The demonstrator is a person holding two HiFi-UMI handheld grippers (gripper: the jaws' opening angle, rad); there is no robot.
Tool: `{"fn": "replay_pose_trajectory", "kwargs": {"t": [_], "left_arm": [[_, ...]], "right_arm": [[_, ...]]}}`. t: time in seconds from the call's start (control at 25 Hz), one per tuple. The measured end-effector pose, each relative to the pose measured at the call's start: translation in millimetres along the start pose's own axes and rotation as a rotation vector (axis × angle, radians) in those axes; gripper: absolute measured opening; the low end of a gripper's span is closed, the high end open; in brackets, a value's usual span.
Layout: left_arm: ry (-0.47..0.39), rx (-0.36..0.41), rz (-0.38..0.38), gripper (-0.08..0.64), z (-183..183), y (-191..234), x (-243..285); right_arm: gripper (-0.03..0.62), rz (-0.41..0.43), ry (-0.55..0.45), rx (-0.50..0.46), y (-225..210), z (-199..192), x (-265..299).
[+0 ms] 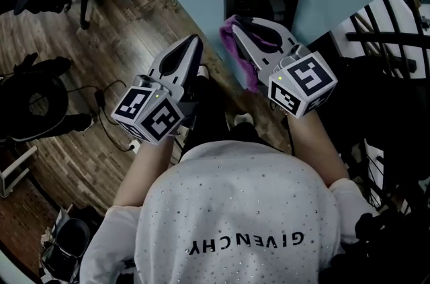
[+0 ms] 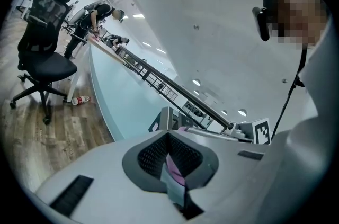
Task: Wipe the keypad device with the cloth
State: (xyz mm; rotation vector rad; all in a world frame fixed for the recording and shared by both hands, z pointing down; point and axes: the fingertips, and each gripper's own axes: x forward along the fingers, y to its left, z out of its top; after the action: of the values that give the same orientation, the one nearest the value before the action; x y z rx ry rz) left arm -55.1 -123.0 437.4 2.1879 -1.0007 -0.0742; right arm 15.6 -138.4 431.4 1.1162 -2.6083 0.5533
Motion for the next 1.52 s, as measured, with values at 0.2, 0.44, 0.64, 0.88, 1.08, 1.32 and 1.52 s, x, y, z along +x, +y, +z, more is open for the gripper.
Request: {"fn": "replay_pose_trajectory", "kwargs": {"t": [0.2, 0.44, 0.64, 0.88, 1.08, 1.32, 1.52], "left_arm": [[-0.025, -0.009, 0.028, 0.0, 4.5, 5.9, -12.3], [-0.048, 0.001, 0.043, 0.001, 7.4, 3.6, -21.5], [-0.058, 0.007, 0.041, 0.0, 7.2, -6.6, -22.1], [-0.066, 0.016, 0.033, 0.0, 5.1, -23.9, -25.5], [-0.075, 0.019, 0.042, 0.0, 3.4, -28.7, -31.9], [-0.106, 0.039, 0.056, 0.0, 7.5, -40.5, -43.6], [-0.124, 0.049, 0.09, 0.0, 7.2, -50.4, -58.1]], "right_arm": [[0.032, -0.034, 0.114, -0.016, 0.8, -28.6, 13.2], [0.032, -0.067, 0.117, -0.004, -13.0, -37.3, 2.4], [0.032, -0.103, 0.148, -0.048, -26.6, -44.4, -12.7], [0.032, -0.189, 0.169, -0.016, -52.9, -51.6, -41.6], [0.032, -0.248, 0.174, -0.001, -74.4, -55.0, -59.3], [0.032, -0.315, 0.19, 0.048, -93.6, -62.0, -78.6], [0.032, -0.337, 0.205, 0.081, -102.6, -68.5, -95.3]]}}
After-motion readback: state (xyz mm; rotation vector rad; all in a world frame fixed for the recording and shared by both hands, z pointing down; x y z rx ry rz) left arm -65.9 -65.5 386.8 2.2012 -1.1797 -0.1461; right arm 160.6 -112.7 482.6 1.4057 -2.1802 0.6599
